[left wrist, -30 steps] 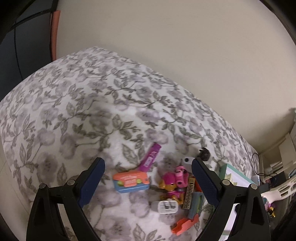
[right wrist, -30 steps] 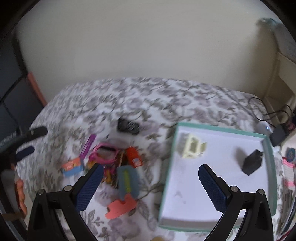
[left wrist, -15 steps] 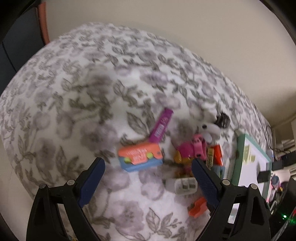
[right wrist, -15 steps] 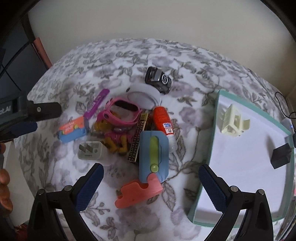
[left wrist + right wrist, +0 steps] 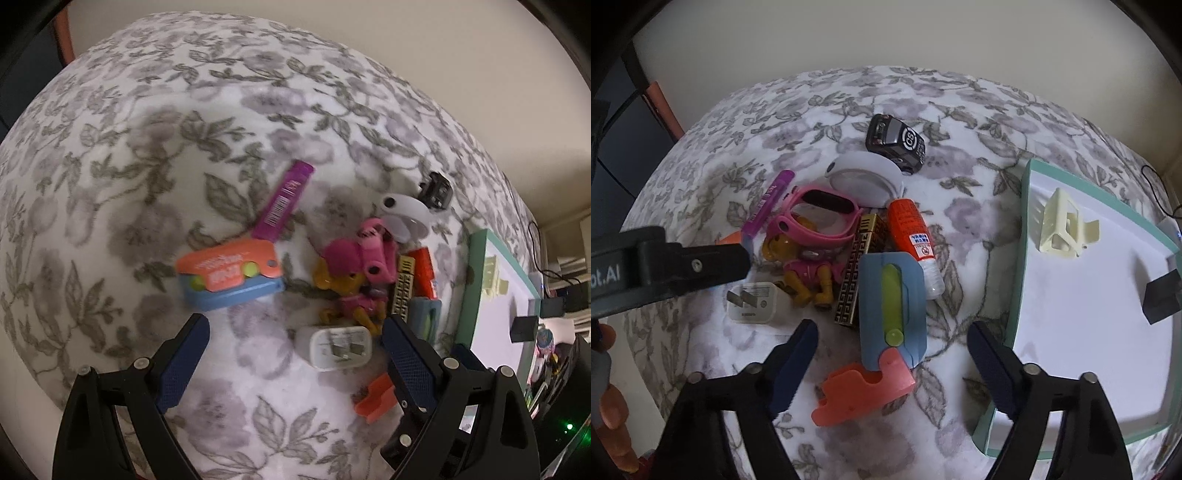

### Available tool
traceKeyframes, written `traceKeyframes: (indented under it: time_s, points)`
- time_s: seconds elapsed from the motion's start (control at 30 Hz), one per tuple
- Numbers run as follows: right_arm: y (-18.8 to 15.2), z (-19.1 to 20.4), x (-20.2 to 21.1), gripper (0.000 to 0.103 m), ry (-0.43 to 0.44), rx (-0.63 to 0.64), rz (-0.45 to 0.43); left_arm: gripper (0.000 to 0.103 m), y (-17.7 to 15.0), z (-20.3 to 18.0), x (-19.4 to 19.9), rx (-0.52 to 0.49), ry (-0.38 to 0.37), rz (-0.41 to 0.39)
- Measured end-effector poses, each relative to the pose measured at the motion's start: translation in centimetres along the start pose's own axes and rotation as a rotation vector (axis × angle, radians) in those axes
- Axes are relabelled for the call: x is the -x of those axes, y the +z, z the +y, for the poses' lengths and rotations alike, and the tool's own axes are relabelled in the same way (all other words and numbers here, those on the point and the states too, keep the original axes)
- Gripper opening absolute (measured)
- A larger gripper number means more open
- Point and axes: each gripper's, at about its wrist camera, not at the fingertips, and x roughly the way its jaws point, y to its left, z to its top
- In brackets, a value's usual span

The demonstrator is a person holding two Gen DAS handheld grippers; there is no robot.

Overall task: Organize rigid objects
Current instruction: 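Grasp the white charger plug with the left tool while the right tool grasps the blue box cutter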

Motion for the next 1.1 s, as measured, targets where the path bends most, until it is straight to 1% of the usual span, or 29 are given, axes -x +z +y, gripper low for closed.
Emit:
traceKeyframes:
  time_s: [0.13, 0.27, 0.37, 0.4, 0.47, 0.53, 0.6, 0.83, 0.9, 0.97, 1.03, 1.07, 1.1]
  points:
    - [-0.2, 0.0, -0.5, 0.076, -0.006, 0.007, 0.017, 0.094, -0.3, -0.8, -0.6, -0.025, 0.003, 0.023]
    - [-0.4, -0.2, -1.4, 0.071, -0.011, -0.003, 0.037, 0.092, -0.5, -1.2, -1.1, -0.03, 0.003, 0.046]
    - [-0.6, -0.5, -2.1, 0.069, -0.017, -0.015, 0.057, 0.086, -0.6, -1.3, -1.8, -0.031, 0.006, 0.069]
    - [-0.7, -0.6, -2.3, 0.067, -0.017, -0.02, 0.061, 0.081, -0.7, -1.3, -2.0, -0.033, 0.009, 0.078]
    - [-0.6, -0.6, -2.3, 0.067, -0.025, -0.017, 0.057, 0.07, -0.8, -1.4, -2.4, -0.034, 0.007, 0.093]
    - [-0.7, -0.5, -2.4, 0.067, -0.033, -0.013, 0.055, 0.065, -0.9, -1.2, -2.6, -0.035, 0.0, 0.104]
    - [-0.6, -0.5, -2.5, 0.067, -0.038, -0.013, 0.051, 0.063, -0.9, -1.3, -2.7, -0.039, -0.006, 0.108]
    - [-0.4, -0.1, -2.7, 0.068, -0.048, -0.011, 0.048, 0.062, -0.7, -2.2, -3.2, -0.052, -0.007, 0.1]
    - [-0.4, -0.1, -2.8, 0.068, -0.05, -0.008, 0.047, 0.06, -0.6, -2.5, -3.3, -0.056, -0.009, 0.098]
    - [-0.4, -0.2, -2.7, 0.065, -0.05, -0.015, 0.046, 0.052, -0.6, -2.8, -3.3, -0.062, -0.023, 0.098]
    - [-0.3, -0.4, -2.5, 0.054, -0.051, -0.023, 0.046, 0.05, -0.6, -3.3, -3.2, -0.075, -0.015, 0.093]
    - [-0.3, -0.5, -2.4, 0.051, -0.048, -0.029, 0.045, 0.05, -0.6, -3.5, -3.2, -0.082, -0.01, 0.092]
    - [-0.2, -0.7, -2.3, 0.044, -0.047, -0.036, 0.046, 0.05, -0.5, -3.6, -3.3, -0.085, -0.008, 0.092]
